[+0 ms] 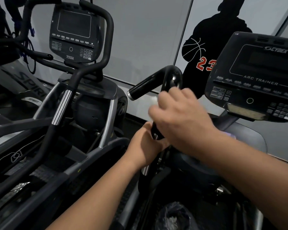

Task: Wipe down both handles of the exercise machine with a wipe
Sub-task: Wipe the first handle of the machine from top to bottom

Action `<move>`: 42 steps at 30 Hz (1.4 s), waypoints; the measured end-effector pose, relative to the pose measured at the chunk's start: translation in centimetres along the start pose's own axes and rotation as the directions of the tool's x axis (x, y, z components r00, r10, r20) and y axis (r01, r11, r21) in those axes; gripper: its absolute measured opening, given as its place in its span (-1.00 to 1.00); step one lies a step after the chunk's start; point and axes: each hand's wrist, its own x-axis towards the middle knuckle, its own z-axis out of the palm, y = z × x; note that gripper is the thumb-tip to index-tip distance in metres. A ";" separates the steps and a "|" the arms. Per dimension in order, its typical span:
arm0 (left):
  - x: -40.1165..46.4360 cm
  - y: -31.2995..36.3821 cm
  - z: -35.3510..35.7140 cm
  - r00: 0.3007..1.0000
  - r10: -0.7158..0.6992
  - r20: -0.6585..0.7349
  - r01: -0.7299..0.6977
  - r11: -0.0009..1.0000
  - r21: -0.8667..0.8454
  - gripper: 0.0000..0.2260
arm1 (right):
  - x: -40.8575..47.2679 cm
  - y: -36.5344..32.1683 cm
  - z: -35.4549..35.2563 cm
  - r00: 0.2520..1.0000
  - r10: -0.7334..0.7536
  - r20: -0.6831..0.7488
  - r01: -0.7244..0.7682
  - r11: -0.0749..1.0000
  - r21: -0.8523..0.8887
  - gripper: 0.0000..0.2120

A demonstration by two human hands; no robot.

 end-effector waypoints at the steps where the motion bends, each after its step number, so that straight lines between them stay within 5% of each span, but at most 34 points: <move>1: -0.1 0.5 -0.2 0.998 0.050 0.034 -0.052 0.996 0.070 -0.92 | -0.6 -1.0 0.4 0.996 -0.092 0.012 0.092 0.996 -0.001 -0.89; 3: -0.1 0.7 -0.2 0.995 0.075 0.063 -0.085 0.979 0.184 -0.86 | -0.5 -0.8 0.2 0.986 -0.161 0.051 0.162 0.986 -0.028 -0.84; 7: -0.2 0.0 -0.2 0.999 0.007 0.051 -0.012 0.995 0.099 -0.69 | 2.8 2.2 -1.4 0.993 0.092 0.068 -0.081 0.984 -0.157 -0.98; 12: 0.3 0.0 0.3 0.992 -0.103 0.076 0.096 0.992 0.081 -0.83 | 0.6 -1.5 -0.3 0.980 -0.139 0.146 0.136 0.990 0.025 -0.82; 18: 0.1 -1.0 0.7 0.999 -0.033 0.035 0.033 0.999 0.012 -0.70 | 3.2 1.7 -1.6 0.987 0.014 0.162 0.014 0.985 -0.171 -0.79; 22: 0.4 -0.4 0.8 0.995 0.001 0.099 -0.019 0.983 0.183 -0.67 | -0.2 -1.2 -0.2 0.981 -0.149 0.126 0.157 0.986 -0.055 -0.62; 28: 0.4 -0.9 1.0 0.998 -0.061 0.012 0.060 0.998 0.030 -0.75 | 0.2 2.9 -0.2 0.989 0.146 -0.031 -0.148 0.988 -0.049 -0.87; 32: 0.5 -0.4 1.1 0.999 0.017 0.028 -0.021 0.987 0.161 -0.70 | -4.3 -0.4 2.1 0.995 -0.100 0.007 0.100 0.993 0.062 -0.90; 37: 0.4 -0.6 1.1 0.996 -0.089 0.002 0.089 0.992 -0.094 -0.75 | -2.4 1.8 1.6 0.950 0.274 -0.150 -0.247 0.953 0.177 -0.91; 42: 0.6 -0.2 1.3 0.996 -0.082 0.026 0.085 0.992 -0.090 -0.66 | -6.5 -1.6 4.2 0.976 0.198 -0.090 -0.166 0.945 0.283 -0.88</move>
